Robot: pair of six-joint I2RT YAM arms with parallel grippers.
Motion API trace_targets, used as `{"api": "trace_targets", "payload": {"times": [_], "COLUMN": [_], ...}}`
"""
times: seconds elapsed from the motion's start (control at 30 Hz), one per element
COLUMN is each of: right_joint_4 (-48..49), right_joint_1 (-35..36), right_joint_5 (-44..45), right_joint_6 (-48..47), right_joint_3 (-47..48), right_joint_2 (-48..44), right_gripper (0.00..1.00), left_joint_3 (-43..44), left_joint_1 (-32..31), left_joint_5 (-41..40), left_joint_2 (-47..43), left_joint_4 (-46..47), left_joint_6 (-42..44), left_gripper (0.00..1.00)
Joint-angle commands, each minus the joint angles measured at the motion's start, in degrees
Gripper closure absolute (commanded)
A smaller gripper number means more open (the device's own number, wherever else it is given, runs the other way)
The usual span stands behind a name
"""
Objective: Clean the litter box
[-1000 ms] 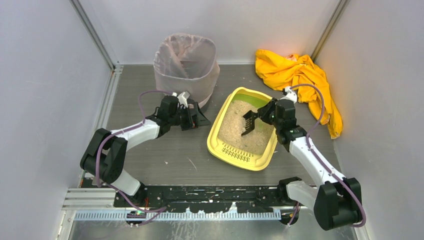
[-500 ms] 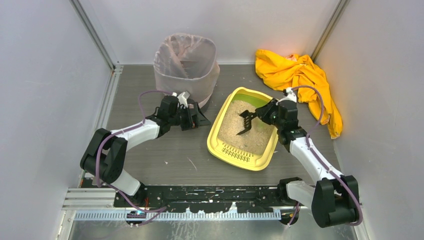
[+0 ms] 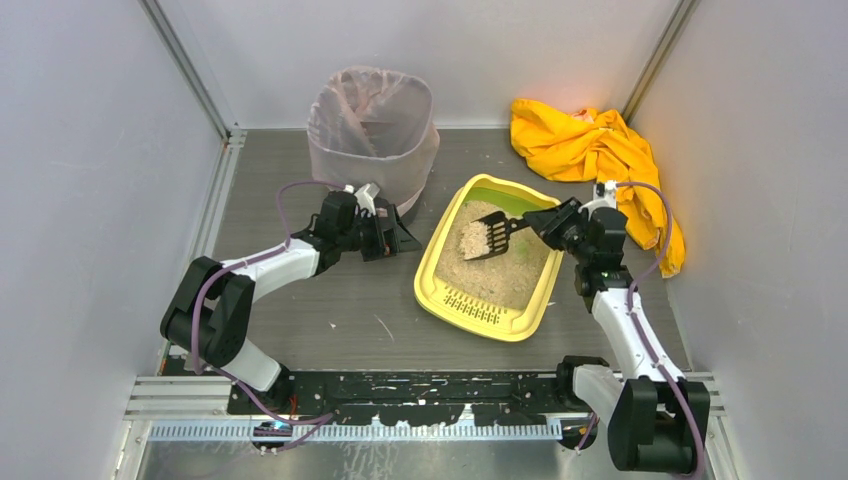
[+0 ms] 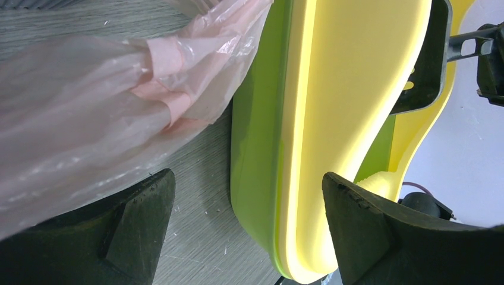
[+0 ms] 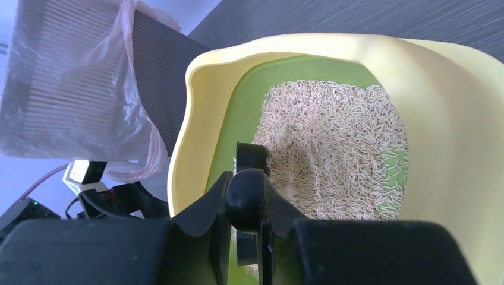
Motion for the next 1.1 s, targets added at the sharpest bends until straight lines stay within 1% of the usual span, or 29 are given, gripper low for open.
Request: {"api": "trace_targets", "payload": {"times": [0.0,0.17,0.23,0.37,0.43,0.57,0.67,0.77,0.87,1.03,1.07], "right_joint_4": [7.29,8.05,10.71,21.10,28.49,41.30,47.65,45.86,37.54,35.53,33.67], "right_joint_1": [-2.92,-6.40,-7.99,-11.90,-13.16,-13.76,-14.28,-15.47,-15.87,-16.06,-16.15], "right_joint_5": [-7.62,-11.24,-13.17,-18.51,-20.46,-22.06,-22.70,-23.48,-23.08,-22.89,-22.86], "right_joint_6": [5.49,6.81,8.24,14.83,19.05,26.11,30.04,29.77,24.75,25.26,25.12], "right_joint_3": [-0.18,-1.03,-2.31,-6.54,-9.16,-14.06,-16.80,-17.03,-15.59,-15.01,-14.51], "right_joint_2": [-2.80,-4.75,-4.59,-1.95,0.62,5.63,6.08,3.76,0.82,-3.37,-4.68], "right_gripper": [0.99,0.99,0.99,0.99,0.99,0.99,0.99,0.99,0.99,0.99,0.99], "left_joint_3": [1.05,1.07,1.07,1.01,0.99,0.89,0.55,0.69,0.80,0.94,0.98], "left_joint_1": [-0.20,-0.19,-0.20,-0.17,-0.20,-0.20,-0.14,-0.19,-0.17,-0.20,-0.14], "left_joint_5": [0.88,0.78,0.88,0.60,0.51,0.07,-0.01,0.02,0.04,0.21,0.38], "left_joint_2": [-1.30,-1.29,-1.23,-1.25,-1.19,-1.20,-1.19,-0.98,-1.11,-0.85,-0.76], "left_joint_4": [2.54,2.43,2.44,2.27,2.27,2.09,2.73,2.72,2.62,2.37,2.48], "left_joint_6": [0.66,0.69,0.68,0.76,0.90,1.21,1.13,1.18,1.26,1.48,1.40], "left_gripper": [0.07,0.07,0.08,0.08,0.08,0.07,0.08,0.08,0.08,0.08,0.08]}}
